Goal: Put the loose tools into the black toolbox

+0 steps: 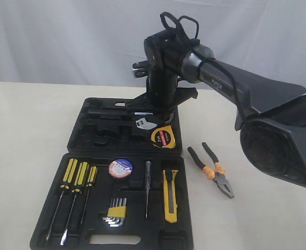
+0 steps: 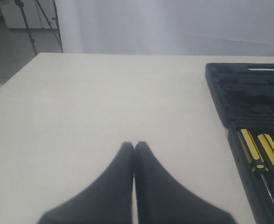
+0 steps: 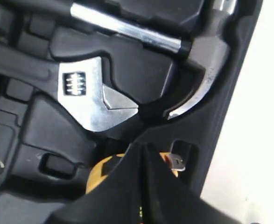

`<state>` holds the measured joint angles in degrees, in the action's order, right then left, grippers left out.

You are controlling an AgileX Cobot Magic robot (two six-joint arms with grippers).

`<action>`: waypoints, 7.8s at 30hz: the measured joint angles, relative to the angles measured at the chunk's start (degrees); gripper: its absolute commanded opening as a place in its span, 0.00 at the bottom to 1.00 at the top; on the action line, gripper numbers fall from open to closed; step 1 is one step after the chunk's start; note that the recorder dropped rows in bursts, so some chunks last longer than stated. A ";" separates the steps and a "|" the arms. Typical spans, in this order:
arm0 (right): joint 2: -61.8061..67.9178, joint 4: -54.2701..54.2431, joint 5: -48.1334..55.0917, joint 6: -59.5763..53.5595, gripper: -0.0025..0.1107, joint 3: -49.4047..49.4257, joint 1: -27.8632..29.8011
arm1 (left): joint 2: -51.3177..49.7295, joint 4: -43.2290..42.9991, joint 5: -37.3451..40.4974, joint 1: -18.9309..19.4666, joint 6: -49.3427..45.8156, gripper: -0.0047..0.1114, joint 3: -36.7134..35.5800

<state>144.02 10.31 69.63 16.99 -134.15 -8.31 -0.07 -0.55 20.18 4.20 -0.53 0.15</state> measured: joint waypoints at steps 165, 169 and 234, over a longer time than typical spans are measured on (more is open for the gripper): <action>-1.16 -5.17 -5.82 -16.99 0.02 7.34 3.18 | 0.00 0.00 0.00 0.00 0.00 0.04 0.00; 1.80 -4.45 -7.46 -16.99 0.02 6.25 3.18 | 0.00 0.00 0.00 0.00 0.00 0.04 0.00; -47.80 -0.96 -24.87 -12.67 0.02 74.01 5.17 | 0.00 0.00 0.00 0.00 0.00 0.04 0.00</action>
<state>96.21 9.35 44.75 4.32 -60.14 -3.14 -0.07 -0.55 20.18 4.20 -0.53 0.15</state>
